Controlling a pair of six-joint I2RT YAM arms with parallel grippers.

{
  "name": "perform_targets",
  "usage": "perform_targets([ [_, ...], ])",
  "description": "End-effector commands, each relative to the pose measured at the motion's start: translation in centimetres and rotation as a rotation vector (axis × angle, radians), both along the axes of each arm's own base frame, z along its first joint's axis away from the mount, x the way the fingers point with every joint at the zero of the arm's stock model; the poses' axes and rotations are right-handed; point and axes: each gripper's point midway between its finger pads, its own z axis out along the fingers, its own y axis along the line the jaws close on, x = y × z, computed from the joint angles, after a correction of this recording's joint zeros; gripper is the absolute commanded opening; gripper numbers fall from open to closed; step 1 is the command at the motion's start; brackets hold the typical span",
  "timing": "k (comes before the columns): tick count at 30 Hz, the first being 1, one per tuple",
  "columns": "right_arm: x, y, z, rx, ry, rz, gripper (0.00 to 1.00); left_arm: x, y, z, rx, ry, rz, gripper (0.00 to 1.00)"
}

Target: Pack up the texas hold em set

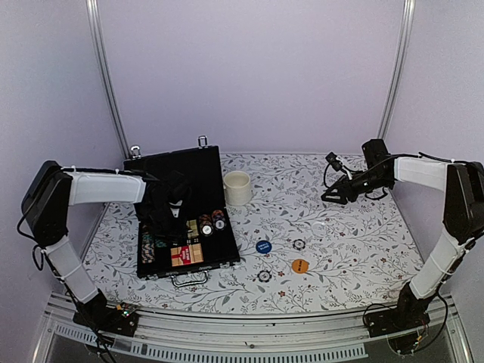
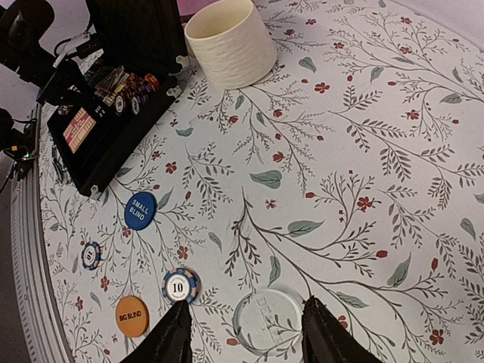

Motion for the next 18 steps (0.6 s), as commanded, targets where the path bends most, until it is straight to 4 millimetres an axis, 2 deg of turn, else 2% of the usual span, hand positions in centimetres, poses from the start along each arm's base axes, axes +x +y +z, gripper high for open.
perform_targets([
  [1, 0.4, 0.3, 0.1, 0.015, 0.004, 0.016, 0.42, 0.9, 0.3, 1.5, -0.007, -0.061, -0.001, 0.22],
  [8, 0.3, 0.3, 0.1, 0.015, 0.008, 0.016, 0.42, 0.4, -0.8, 0.1, -0.056, -0.023, -0.017, 0.26],
  [14, 0.4, 0.3, 0.1, 0.014, 0.005, 0.016, 0.42, 0.1, -1.1, -0.3, -0.063, -0.003, -0.028, 0.24],
  [18, 0.3, 0.4, 0.1, 0.016, 0.008, 0.017, 0.42, 0.4, -3.1, -0.1, -0.143, -0.011, -0.053, 0.23],
])
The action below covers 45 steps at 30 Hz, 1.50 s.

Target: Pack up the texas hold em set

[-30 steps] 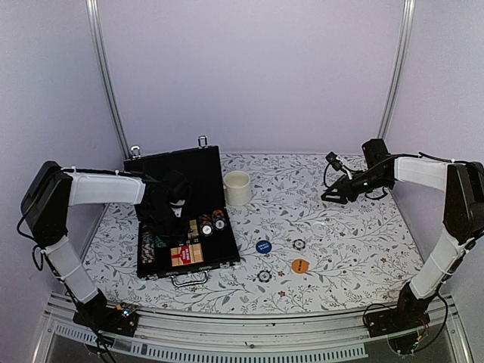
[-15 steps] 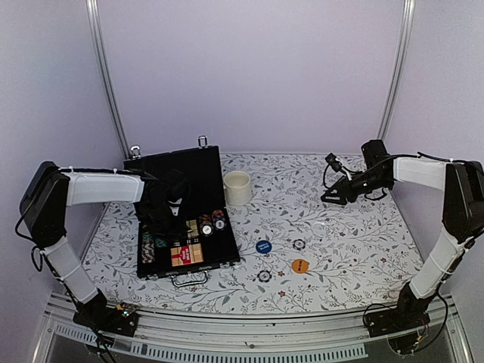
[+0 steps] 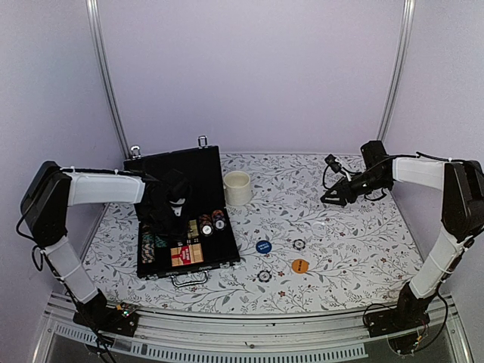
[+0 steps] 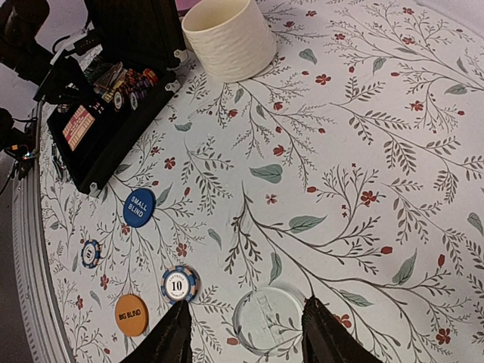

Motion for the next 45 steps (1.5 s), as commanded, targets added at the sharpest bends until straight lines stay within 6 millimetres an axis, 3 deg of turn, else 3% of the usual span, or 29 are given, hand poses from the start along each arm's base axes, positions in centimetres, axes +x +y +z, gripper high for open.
perform_targets([
  [1, 0.4, 0.3, 0.9, 0.017, -0.016, 0.015, 0.42, 0.2, -2.3, -0.6, -0.090, 0.009, -0.038, 0.23],
  [5, 0.3, 0.3, 0.9, 0.017, -0.015, 0.015, 0.42, 0.6, -6.1, 1.2, -0.199, -0.051, -0.139, 0.23],
  [7, 0.3, 0.3, 0.9, 0.017, -0.016, 0.016, 0.42, 1.0, -6.5, 2.0, -0.212, -0.083, -0.140, 0.24],
  [11, 0.4, 0.3, 0.9, 0.017, -0.016, 0.015, 0.42, 1.4, -4.5, 1.8, -0.115, -0.113, -0.100, 0.24],
  [18, 0.4, 0.3, 0.7, 0.018, -0.009, 0.017, 0.42, 0.3, -1.5, -0.7, 0.034, -0.055, -0.061, 0.21],
  [23, 0.3, 0.4, 0.7, 0.019, -0.006, 0.019, 0.42, 0.5, -0.2, -0.4, 0.092, -0.077, -0.029, 0.21],
  [28, 0.3, 0.4, 0.6, 0.021, -0.002, 0.020, 0.42, 0.9, -1.2, 1.1, 0.049, -0.108, -0.046, 0.21],
  [32, 0.3, 0.4, 0.8, 0.022, -0.005, 0.021, 0.43, 1.4, -2.7, 3.5, -0.004, -0.175, -0.100, 0.23],
  [35, 0.3, 0.5, 0.8, 0.025, -0.004, 0.023, 0.42, 1.5, -5.2, 5.8, -0.085, -0.241, -0.219, 0.25],
  [37, 0.3, 0.5, 1.0, 0.027, -0.007, 0.025, 0.43, 1.4, -6.9, 7.8, -0.126, -0.324, -0.295, 0.30],
  [39, 0.3, 0.5, 1.2, 0.027, -0.013, 0.025, 0.43, 1.3, -8.3, 9.8, -0.168, -0.401, -0.346, 0.47],
  [40, 0.4, 0.5, 1.3, 0.025, -0.014, 0.022, 0.43, 1.3, -8.8, 10.6, -0.184, -0.432, -0.357, 0.79],
  [41, 0.4, 0.4, 1.3, 0.017, -0.014, 0.018, 0.43, 1.2, -9.7, 11.7, -0.216, -0.466, -0.386, 0.95],
  [44, 0.5, 0.2, 1.9, -0.009, -0.043, 0.006, 0.43, 1.2, -11.5, 14.4, -0.231, -0.577, -0.435, 0.97],
  [45, 1.0, 0.2, 3.2, -0.012, -0.081, 0.003, 0.43, 1.2, -12.0, 15.1, -0.226, -0.602, -0.453, 0.97],
])
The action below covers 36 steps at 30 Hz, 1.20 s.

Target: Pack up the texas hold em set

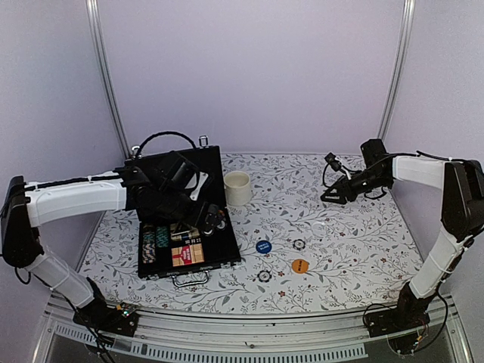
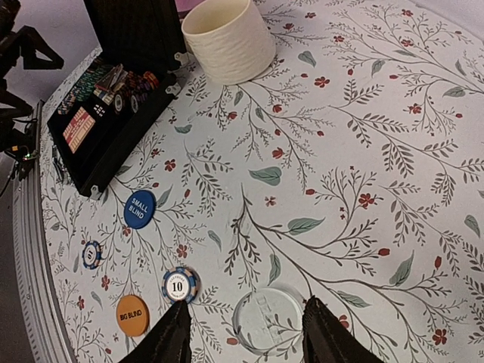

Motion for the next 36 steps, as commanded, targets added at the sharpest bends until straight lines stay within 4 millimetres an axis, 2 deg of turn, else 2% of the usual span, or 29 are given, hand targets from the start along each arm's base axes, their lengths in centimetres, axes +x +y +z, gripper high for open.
perform_targets([
  [1, 1.1, 0.1, 3.6, -0.017, -0.106, -0.005, 0.44, 1.0, -3.3, 5.1, -0.050, -0.201, -0.101, 0.97],
  [5, 1.8, -0.1, 6.9, -0.027, -0.188, -0.023, 0.45, 1.3, -4.6, 8.0, -0.026, -0.322, -0.158, 0.97],
  [7, 2.1, -0.2, 9.0, -0.038, -0.227, -0.029, 0.46, 0.8, -6.0, 11.3, -0.062, -0.436, -0.222, 0.97],
  [8, 2.2, -0.2, 10.2, -0.048, -0.249, -0.029, 0.46, 0.9, -6.1, 13.4, -0.075, -0.504, -0.219, 0.97],
  [10, 2.7, -0.3, 12.7, -0.067, -0.305, -0.033, 0.47, 1.9, -5.5, 16.3, -0.092, -0.621, -0.166, 0.97],
  [11, 2.8, -0.2, 13.9, -0.070, -0.336, -0.030, 0.50, 2.6, -5.0, 16.8, -0.086, -0.667, -0.124, 0.97],
  [12, 2.9, -0.2, 15.1, -0.064, -0.365, -0.029, 0.59, 3.4, -4.2, 16.3, -0.063, -0.685, -0.068, 0.97],
  [13, 3.1, 0.0, 16.0, -0.054, -0.392, -0.023, 0.75, 4.0, -3.9, 15.6, -0.044, -0.683, -0.034, 0.97],
  [14, 3.3, 0.0, 16.3, -0.044, -0.406, -0.027, 0.96, 4.3, -4.3, 14.6, -0.023, -0.675, -0.052, 0.97],
  [15, 3.6, 0.2, 16.1, -0.034, -0.401, -0.035, 0.99, 4.5, -5.0, 13.6, 0.002, -0.667, -0.098, 0.97],
  [20, 4.3, 1.3, 13.0, -0.020, -0.311, 0.025, 1.00, 6.0, -6.9, 8.1, 0.101, -0.596, -0.147, 0.97],
  [21, 4.4, 1.5, 12.6, -0.017, -0.301, 0.040, 0.97, 6.1, -7.2, 7.2, 0.103, -0.579, -0.157, 0.95],
  [23, 4.2, 1.9, 12.0, -0.010, -0.302, 0.077, 0.91, 5.4, -8.2, 6.0, 0.085, -0.537, -0.221, 0.89],
  [25, 4.2, 2.4, 11.0, -0.033, -0.303, 0.099, 0.87, 5.1, -8.7, 4.6, 0.082, -0.516, -0.280, 0.75],
  [27, 4.8, 2.9, 9.0, -0.102, -0.290, 0.093, 0.82, 5.4, -8.9, 3.9, 0.066, -0.475, -0.295, 0.63],
  [29, 4.9, 3.3, 6.4, -0.194, -0.258, 0.087, 0.77, 5.1, -9.6, 3.6, 0.029, -0.417, -0.334, 0.57],
  [33, 4.7, 3.0, 1.4, -0.359, -0.176, 0.072, 0.71, 4.0, -10.1, 4.1, -0.041, -0.410, -0.378, 0.61],
  [36, 4.4, 2.3, -1.1, -0.418, -0.119, 0.053, 0.71, 3.7, -9.7, 4.5, -0.045, -0.421, -0.373, 0.65],
])
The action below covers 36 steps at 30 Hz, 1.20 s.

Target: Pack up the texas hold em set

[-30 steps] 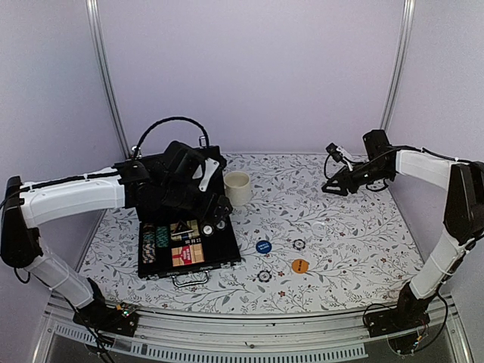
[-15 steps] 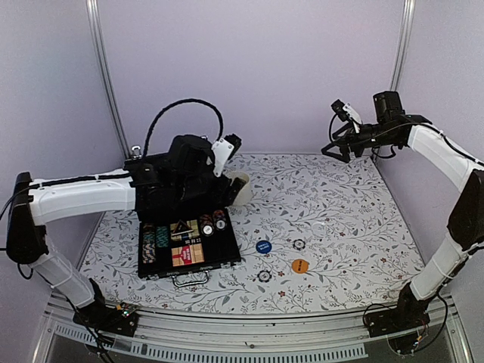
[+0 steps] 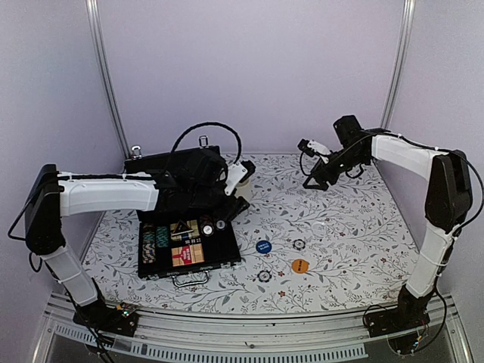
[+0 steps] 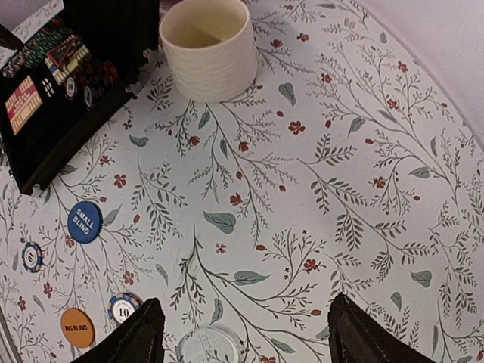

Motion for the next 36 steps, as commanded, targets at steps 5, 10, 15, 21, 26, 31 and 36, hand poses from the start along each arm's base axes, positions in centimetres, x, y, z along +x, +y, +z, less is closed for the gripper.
perform_targets([
  [5, -1.6, -2.9, -7.5, -0.245, 0.160, -0.070, 0.86, -0.5, 0.2, 2.3, -0.054, -0.016, -0.018, 0.73],
  [10, -3.4, -3.4, -10.3, -0.358, 0.205, -0.041, 0.98, -0.5, 0.6, 2.9, -0.053, -0.036, -0.006, 0.73],
  [15, -4.6, -4.1, -13.0, -0.467, 0.256, -0.032, 1.00, -0.4, 0.8, 2.8, -0.039, -0.043, -0.005, 0.73],
  [21, -6.1, -4.2, -14.7, -0.538, 0.296, -0.006, 1.00, -0.4, 0.9, 2.7, -0.034, -0.042, -0.004, 0.73],
  [26, -7.3, -4.6, -15.6, -0.597, 0.320, 0.008, 0.96, -0.4, 0.9, 2.6, -0.029, -0.045, -0.002, 0.73],
  [31, -8.5, -5.1, -16.0, -0.612, 0.364, 0.014, 0.90, -0.3, 0.9, 2.3, -0.021, -0.042, -0.001, 0.73],
  [36, -8.8, -5.2, -16.4, -0.622, 0.388, 0.011, 0.76, -0.3, 0.9, 2.2, -0.019, -0.039, 0.000, 0.72],
])
